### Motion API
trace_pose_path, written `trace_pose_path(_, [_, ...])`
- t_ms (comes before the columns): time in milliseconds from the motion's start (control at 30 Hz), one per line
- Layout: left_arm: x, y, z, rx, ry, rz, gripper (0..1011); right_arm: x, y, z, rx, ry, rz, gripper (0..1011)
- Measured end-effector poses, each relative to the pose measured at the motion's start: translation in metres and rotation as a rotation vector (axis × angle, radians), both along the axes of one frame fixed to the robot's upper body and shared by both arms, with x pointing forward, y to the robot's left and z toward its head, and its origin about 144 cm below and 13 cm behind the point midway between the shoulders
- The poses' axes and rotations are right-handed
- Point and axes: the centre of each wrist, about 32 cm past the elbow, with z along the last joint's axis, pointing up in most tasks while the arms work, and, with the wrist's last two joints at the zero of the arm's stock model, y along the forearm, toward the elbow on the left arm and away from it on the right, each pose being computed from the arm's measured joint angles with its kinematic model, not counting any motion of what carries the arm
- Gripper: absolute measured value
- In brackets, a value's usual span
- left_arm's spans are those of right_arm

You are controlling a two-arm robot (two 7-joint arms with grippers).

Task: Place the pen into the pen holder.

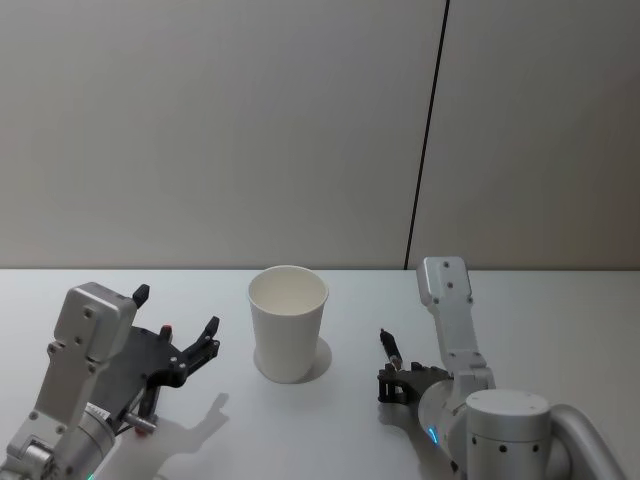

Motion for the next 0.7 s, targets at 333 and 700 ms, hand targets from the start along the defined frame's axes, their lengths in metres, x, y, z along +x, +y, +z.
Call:
trace_pose_path(333, [0.0, 0.0, 0.0, 0.0, 0.0, 0.0, 1004, 0.0, -0.0005, 0.0001, 0.004, 0.001, -0.003, 233])
trace_pose_path(700, [0.0, 0.0, 0.0, 0.0, 0.0, 0.0, 1004, -0.0001, -0.001, 0.0005, 0.009, 0.003, -0.006, 142])
